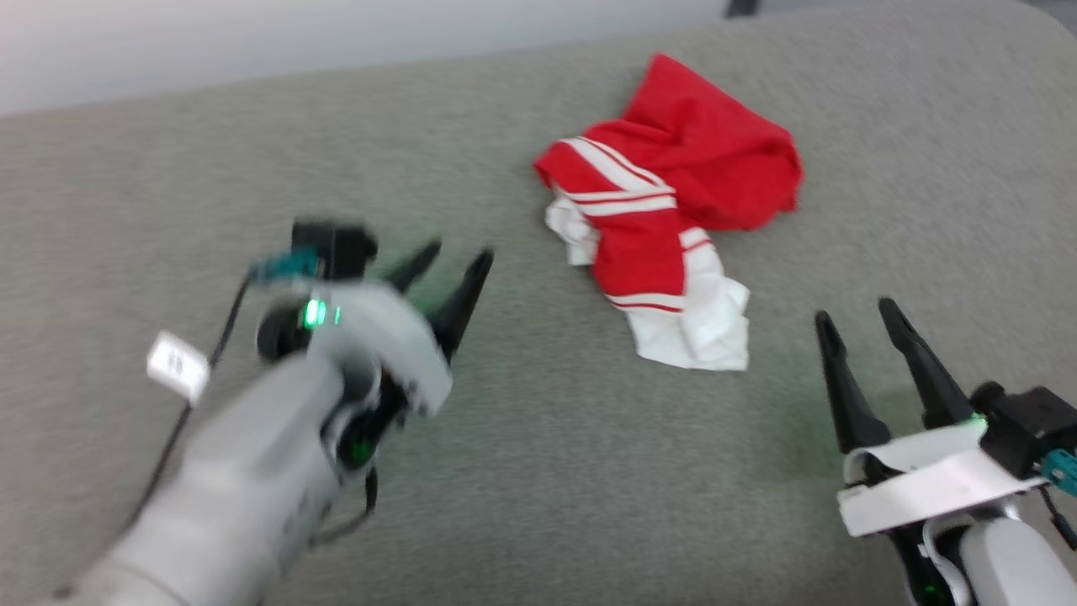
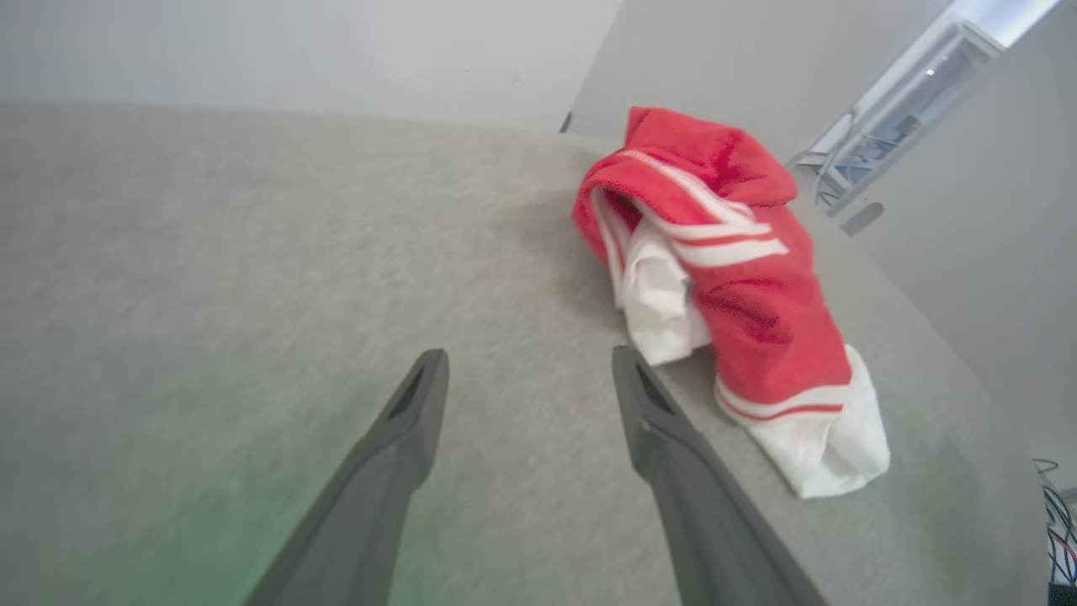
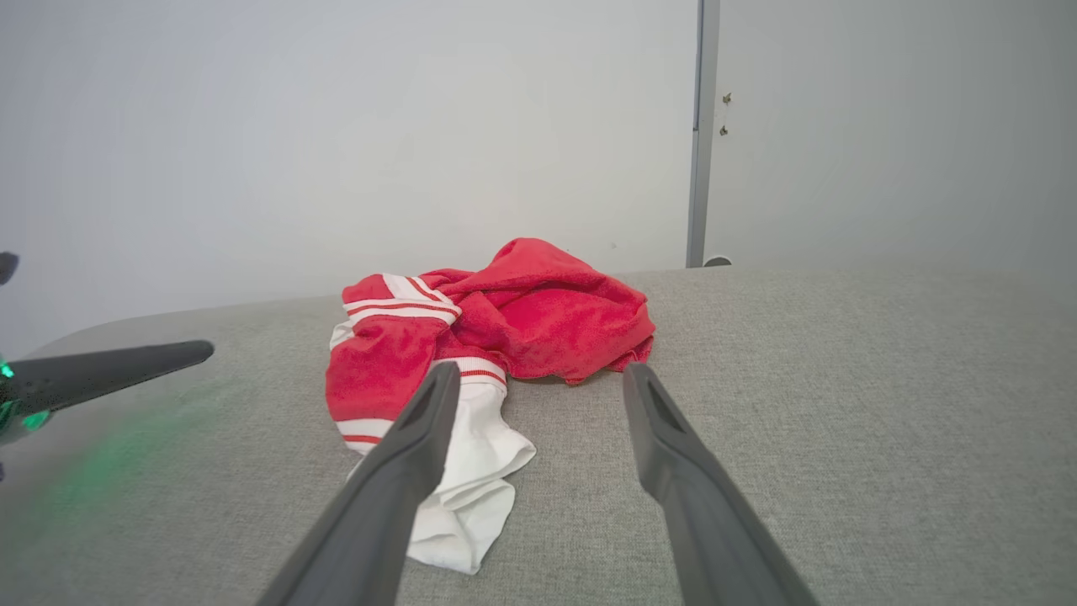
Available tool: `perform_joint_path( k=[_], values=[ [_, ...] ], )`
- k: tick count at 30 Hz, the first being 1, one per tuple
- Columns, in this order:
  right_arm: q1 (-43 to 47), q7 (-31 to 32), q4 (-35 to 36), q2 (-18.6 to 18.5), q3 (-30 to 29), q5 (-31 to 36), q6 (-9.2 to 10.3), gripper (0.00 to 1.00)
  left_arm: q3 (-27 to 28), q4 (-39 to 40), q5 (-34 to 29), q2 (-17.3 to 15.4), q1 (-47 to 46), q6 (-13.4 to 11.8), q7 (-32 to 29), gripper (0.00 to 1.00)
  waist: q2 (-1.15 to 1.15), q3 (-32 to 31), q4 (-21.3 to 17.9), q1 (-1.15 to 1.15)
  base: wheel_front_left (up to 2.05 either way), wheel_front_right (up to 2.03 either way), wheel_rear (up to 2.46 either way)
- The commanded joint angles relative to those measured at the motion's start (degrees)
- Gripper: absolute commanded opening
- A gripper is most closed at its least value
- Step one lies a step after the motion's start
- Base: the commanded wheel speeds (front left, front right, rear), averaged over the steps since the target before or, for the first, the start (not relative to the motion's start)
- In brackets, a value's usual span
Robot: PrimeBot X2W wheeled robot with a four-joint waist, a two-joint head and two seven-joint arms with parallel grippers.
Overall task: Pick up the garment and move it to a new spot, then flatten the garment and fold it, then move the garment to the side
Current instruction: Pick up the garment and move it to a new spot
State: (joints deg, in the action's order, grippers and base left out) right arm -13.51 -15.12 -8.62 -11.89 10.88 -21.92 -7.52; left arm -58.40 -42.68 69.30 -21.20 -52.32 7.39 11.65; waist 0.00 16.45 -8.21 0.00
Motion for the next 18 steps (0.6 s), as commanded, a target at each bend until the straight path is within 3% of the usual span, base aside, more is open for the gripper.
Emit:
perform_joint_path(
  k=[1,8,18],
  values=[
    [0.89,-0.01,-0.09,-0.55,-0.67,0.11,0.07,1.00,0.13,0.08,0.66,0.16,1.94,0.11,0.76,1.00,0.00,-6.86,7.69,0.00,0.00,0.00,0.00],
    [6.20,-0.01,-0.82,-2.27,-3.47,-1.50,0.06,1.00,4.71,-0.20,2.52,-2.34,14.83,0.11,3.52,1.00,0.00,-10.64,12.91,0.00,0.00,0.00,0.00],
    [14.17,-0.01,-1.14,-3.51,-6.61,-2.84,0.06,1.00,26.58,9.77,-3.10,-6.12,34.06,-0.21,3.48,1.00,0.00,-14.78,15.23,0.00,0.00,0.00,0.00]
  ],
)
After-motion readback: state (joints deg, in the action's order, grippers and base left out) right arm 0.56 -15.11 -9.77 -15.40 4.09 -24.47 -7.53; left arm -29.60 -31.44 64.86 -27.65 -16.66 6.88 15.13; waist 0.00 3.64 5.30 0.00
